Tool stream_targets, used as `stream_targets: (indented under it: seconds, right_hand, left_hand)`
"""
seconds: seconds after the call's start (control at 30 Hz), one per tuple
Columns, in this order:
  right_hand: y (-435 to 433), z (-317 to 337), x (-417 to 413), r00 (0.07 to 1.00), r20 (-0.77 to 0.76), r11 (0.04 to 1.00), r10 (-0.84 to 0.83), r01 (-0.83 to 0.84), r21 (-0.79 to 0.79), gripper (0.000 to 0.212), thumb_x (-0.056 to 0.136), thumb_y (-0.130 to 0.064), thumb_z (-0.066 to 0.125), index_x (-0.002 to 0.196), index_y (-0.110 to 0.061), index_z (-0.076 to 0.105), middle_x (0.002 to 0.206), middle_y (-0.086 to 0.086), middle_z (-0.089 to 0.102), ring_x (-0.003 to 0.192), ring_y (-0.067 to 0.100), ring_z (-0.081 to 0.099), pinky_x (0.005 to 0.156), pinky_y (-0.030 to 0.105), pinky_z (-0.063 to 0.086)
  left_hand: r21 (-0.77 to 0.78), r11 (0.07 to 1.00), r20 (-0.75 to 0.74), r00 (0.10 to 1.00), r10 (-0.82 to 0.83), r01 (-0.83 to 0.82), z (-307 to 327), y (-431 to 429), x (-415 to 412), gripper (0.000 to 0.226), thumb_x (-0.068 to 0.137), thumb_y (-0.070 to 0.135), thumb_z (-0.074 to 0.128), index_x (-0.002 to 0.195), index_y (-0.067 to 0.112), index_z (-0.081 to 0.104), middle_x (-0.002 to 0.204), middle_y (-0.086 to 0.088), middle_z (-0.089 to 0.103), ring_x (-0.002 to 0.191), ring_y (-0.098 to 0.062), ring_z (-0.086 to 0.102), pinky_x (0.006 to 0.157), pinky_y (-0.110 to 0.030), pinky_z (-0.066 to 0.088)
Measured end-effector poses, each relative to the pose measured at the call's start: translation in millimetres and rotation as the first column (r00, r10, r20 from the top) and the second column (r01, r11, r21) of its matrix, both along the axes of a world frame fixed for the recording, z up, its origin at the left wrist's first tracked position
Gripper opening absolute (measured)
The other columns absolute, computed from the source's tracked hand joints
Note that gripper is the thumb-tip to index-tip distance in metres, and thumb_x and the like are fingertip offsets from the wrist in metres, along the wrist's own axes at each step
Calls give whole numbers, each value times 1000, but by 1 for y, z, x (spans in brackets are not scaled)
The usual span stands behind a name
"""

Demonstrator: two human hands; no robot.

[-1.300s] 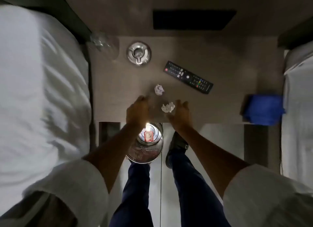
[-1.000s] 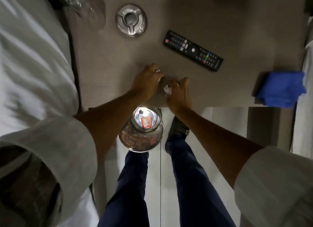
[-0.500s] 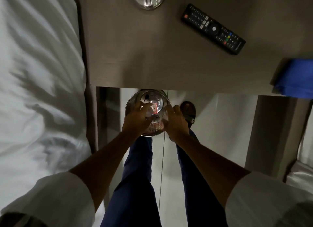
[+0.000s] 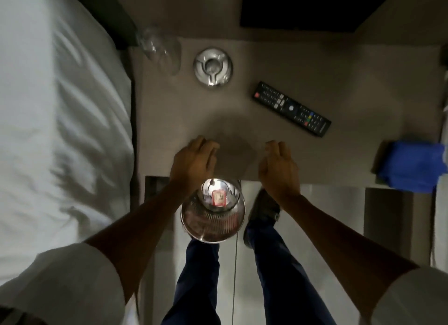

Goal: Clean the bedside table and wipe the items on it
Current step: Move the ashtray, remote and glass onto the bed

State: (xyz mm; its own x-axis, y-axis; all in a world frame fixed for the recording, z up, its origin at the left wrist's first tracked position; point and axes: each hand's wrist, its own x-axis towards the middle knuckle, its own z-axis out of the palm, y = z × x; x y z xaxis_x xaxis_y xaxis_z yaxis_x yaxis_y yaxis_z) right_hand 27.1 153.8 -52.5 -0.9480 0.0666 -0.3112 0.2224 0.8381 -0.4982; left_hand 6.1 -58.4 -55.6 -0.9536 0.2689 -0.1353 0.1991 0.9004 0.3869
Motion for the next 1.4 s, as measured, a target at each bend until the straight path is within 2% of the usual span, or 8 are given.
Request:
stream_targets:
  seconds: [0.17, 0.3, 0.47, 0.63, 0.87, 1.07, 1.27, 1.4]
  right_hand:
    - [45, 1, -69, 994, -31, 962, -102, 106, 251, 64, 69, -16, 64, 128, -10, 41, 130, 18, 46, 120, 37, 41, 100, 51, 37]
    - [82, -3, -85, 993, 107, 951, -47, 12, 310, 78, 65, -22, 70, 134, -17, 36, 138, 15, 40, 127, 35, 34, 101, 51, 34]
    - [102, -10, -78, 979, 202, 955, -28, -33, 293, 67, 74, -14, 66, 135, -16, 38, 135, 16, 45, 123, 36, 39, 99, 52, 37]
    - [83, -11, -60, 982, 183, 945, -33, -29, 325, 58, 80, -18, 66, 132, -13, 41, 127, 17, 52, 117, 36, 47, 97, 50, 38]
    - [36, -14, -37, 972, 219, 970, -79, 24, 242, 64, 75, -28, 73, 127, -15, 38, 121, 17, 55, 108, 35, 55, 93, 48, 43]
    - [-10, 1, -17, 953, 228, 980, -199, 198, 25, 74, 69, -26, 77, 127, -18, 32, 122, 16, 53, 105, 34, 55, 73, 38, 48]
    - [-88, 43, -18, 983, 104, 971, -149, 165, -171, 58, 71, -27, 71, 118, -24, 36, 110, 5, 53, 100, 26, 54, 68, 36, 48]
    - [-167, 83, -29, 997, 2, 937, -79, 75, -342, 58, 69, -29, 73, 114, -29, 37, 110, 3, 57, 99, 23, 57, 74, 42, 54]
  left_hand:
    - [-102, 995, -154, 988, -18, 2, -3, 24, -102, 41, 90, 35, 57, 124, 13, 59, 120, -16, 61, 100, -36, 62, 77, -44, 54]
    - [-135, 978, 57, 984, 166, -157, -16, 35, -166, 92, 76, 67, 61, 148, 18, 32, 157, -19, 25, 144, -38, 25, 112, -53, 30]
    - [-187, 954, 259, 926, 276, -232, -30, 32, -201, 116, 64, 80, 62, 154, 30, 9, 164, -17, -5, 150, -40, 0, 119, -55, 14]
    - [-97, 979, 241, 950, 200, -181, -37, 19, -168, 83, 75, 46, 74, 146, 28, 36, 164, -14, 1, 147, -38, 14, 113, -55, 30]
    - [-30, 995, 180, 979, 101, -97, -41, 7, -111, 56, 72, 50, 76, 116, 17, 67, 162, -15, 17, 140, -37, 32, 109, -48, 35]
    - [130, 967, 165, 966, 199, -221, -18, -14, -42, 86, 58, 43, 88, 128, 13, 47, 139, -8, 50, 124, -28, 51, 99, -39, 47]
    - [299, 855, 66, 903, 425, -424, 47, -67, 7, 92, 55, 50, 84, 133, 21, 45, 128, 1, 59, 116, -19, 57, 96, -39, 52]
    - [221, 810, -118, 810, 575, -543, 95, -136, 28, 105, 62, 63, 72, 145, 10, 35, 143, -11, 48, 129, -24, 44, 106, -33, 38]
